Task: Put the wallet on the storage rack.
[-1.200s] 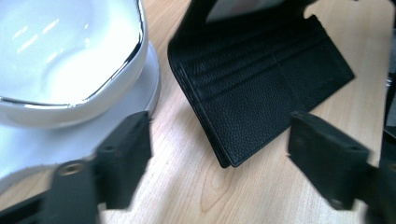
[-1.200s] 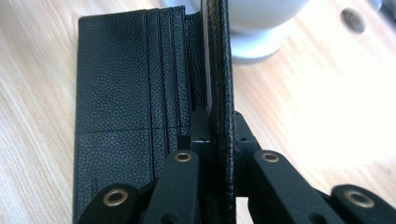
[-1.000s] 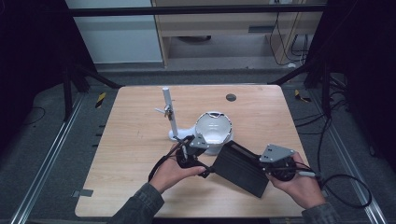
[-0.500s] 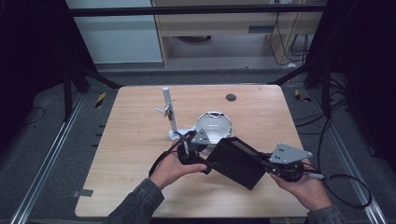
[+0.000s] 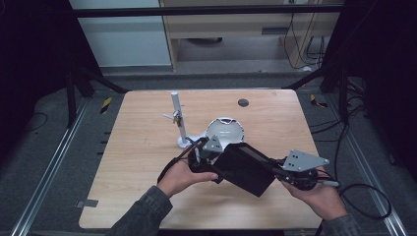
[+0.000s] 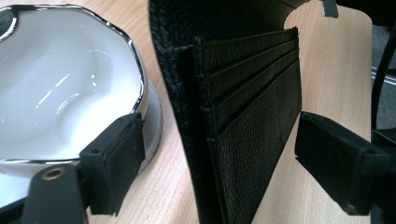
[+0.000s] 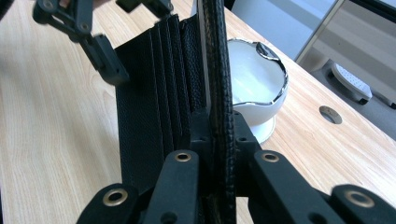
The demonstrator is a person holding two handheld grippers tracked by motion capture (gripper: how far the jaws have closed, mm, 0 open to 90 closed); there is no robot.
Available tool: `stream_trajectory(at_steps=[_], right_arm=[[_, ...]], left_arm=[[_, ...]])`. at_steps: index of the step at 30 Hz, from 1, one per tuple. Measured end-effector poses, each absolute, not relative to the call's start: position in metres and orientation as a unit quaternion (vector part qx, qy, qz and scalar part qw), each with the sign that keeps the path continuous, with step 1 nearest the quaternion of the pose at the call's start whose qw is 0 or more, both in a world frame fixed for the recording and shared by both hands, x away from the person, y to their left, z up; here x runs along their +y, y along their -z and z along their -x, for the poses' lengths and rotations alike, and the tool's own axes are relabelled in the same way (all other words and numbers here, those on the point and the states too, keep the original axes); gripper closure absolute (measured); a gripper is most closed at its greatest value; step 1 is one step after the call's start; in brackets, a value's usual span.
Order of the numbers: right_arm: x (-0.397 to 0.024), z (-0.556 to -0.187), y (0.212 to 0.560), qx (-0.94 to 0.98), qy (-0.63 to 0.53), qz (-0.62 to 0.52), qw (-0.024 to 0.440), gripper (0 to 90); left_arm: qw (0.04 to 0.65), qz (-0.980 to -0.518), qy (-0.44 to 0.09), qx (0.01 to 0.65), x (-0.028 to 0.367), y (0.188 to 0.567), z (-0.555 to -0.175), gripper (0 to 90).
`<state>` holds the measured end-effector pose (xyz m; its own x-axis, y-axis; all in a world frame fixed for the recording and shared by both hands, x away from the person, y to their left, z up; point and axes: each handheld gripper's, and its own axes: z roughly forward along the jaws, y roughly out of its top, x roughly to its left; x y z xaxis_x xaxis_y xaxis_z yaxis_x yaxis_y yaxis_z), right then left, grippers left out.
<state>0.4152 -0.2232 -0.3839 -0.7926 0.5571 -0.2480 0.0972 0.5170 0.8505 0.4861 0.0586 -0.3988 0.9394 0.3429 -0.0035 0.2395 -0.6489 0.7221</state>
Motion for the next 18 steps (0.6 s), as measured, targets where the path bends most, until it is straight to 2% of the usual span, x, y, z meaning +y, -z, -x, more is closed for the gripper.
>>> stream_trajectory(at_steps=[3, 5, 9, 11, 15, 18], right_arm=[[-0.223, -0.415, 0.383, 0.833, -0.451, -0.193, 0.256, 84.2], [-0.223, -0.415, 0.383, 0.833, -0.45, -0.193, 0.256, 84.2], [-0.224, -0.415, 0.388, 0.838, -0.44, -0.19, 0.259, 82.6], [-0.225, -0.415, 0.391, 0.84, -0.436, -0.193, 0.259, 80.1], [-0.226, -0.416, 0.396, 0.839, -0.439, -0.196, 0.255, 77.2], [-0.223, -0.416, 0.401, 0.845, -0.431, -0.202, 0.244, 65.9]], left_arm=[[0.389, -0.906, -0.049, 0.157, 0.056, 0.4, -0.49, 30.0], [0.388, -0.908, -0.041, 0.153, 0.055, 0.399, -0.491, 50.3], [0.399, -0.901, -0.018, 0.168, 0.059, 0.392, -0.492, 76.4], [0.405, -0.898, -0.012, 0.172, 0.061, 0.388, -0.492, 79.6], [0.399, -0.899, -0.023, 0.177, 0.058, 0.378, -0.486, 80.2], [0.392, -0.903, -0.036, 0.175, 0.055, 0.367, -0.485, 80.5]])
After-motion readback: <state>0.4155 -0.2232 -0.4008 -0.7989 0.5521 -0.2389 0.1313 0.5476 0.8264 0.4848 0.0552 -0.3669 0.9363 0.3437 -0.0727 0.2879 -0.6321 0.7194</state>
